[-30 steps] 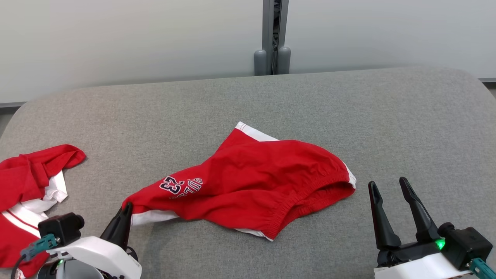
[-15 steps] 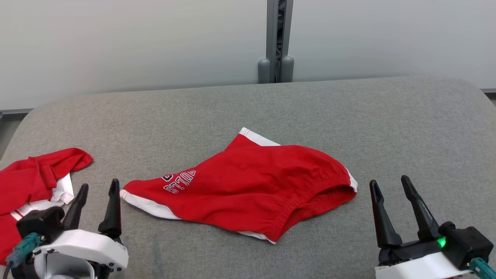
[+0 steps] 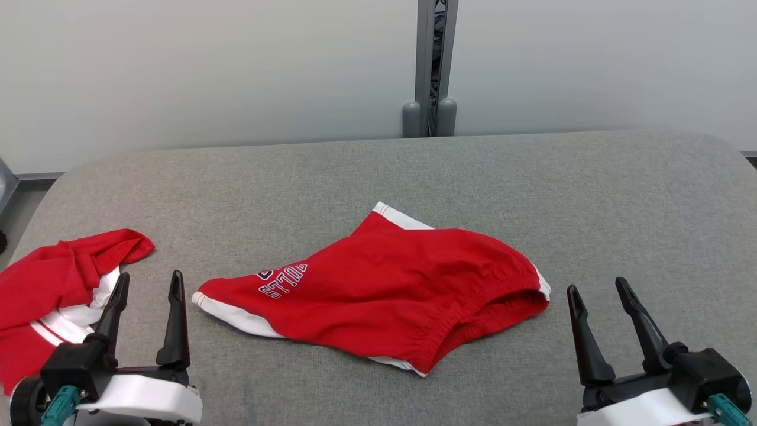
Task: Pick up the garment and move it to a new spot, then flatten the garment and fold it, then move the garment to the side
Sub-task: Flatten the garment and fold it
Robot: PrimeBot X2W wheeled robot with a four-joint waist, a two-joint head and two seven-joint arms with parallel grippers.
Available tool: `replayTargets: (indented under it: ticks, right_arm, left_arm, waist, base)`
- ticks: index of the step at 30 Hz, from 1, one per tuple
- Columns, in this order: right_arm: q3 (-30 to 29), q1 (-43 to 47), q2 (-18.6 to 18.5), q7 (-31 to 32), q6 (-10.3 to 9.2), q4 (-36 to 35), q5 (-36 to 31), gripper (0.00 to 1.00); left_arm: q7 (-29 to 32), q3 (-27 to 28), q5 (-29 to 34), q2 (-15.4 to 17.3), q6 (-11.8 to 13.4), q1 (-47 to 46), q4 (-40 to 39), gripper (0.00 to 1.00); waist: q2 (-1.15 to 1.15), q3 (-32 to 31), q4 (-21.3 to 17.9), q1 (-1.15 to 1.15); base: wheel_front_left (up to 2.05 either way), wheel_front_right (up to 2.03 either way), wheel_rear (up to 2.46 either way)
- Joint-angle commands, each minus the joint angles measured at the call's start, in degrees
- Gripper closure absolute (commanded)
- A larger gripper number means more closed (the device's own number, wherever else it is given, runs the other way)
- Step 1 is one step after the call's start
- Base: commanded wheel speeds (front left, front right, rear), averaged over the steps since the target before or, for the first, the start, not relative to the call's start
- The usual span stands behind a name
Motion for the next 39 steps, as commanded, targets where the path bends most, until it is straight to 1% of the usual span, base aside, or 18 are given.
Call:
replayTargets:
  ticks: [1, 8, 20, 30, 39]
  right_arm:
    - [-0.16, 0.77, -0.20, -0.34, 0.14, 0.35, -0.20, 0.00]
    - [0.57, 2.76, 0.53, -0.34, 0.14, 2.08, -0.16, 0.00]
    - [0.43, 4.66, 1.24, -0.32, 0.14, 3.25, -0.55, 0.00]
    - [0.18, 4.53, 1.34, -0.32, 0.14, 3.50, -0.15, 0.00]
    - [1.38, 4.08, 1.38, -0.23, 0.14, 3.75, -0.51, 0.00]
  left_arm:
    - [-0.68, -0.08, 1.20, 0.26, 0.15, 0.44, 0.23, 0.00]
    - [-1.88, 0.22, 2.33, -1.07, -1.99, 2.43, 2.26, 0.00]
    - [-2.02, 3.45, 3.49, -3.54, -7.10, 2.43, 6.51, 0.00]
    - [-1.97, 5.09, 4.96, -5.22, -8.50, 1.84, 8.82, 0.00]
    - [-1.96, 5.47, 5.38, -5.89, -9.36, 1.44, 10.31, 0.00]
  waist:
    - [0.00, -0.26, 0.08, 0.00]
    - [0.00, -1.60, 0.52, 0.00]
    - [0.00, -3.01, 0.62, 0.00]
    - [0.00, -3.23, 0.95, 0.00]
    - [0.00, -3.02, 1.33, 0.00]
  base:
    - [0.00, 0.00, 0.00]
    - [0.00, 0.00, 0.00]
    - [0.00, 0.00, 0.00]
    - [0.00, 0.00, 0.00]
    - [0.00, 0.00, 0.00]
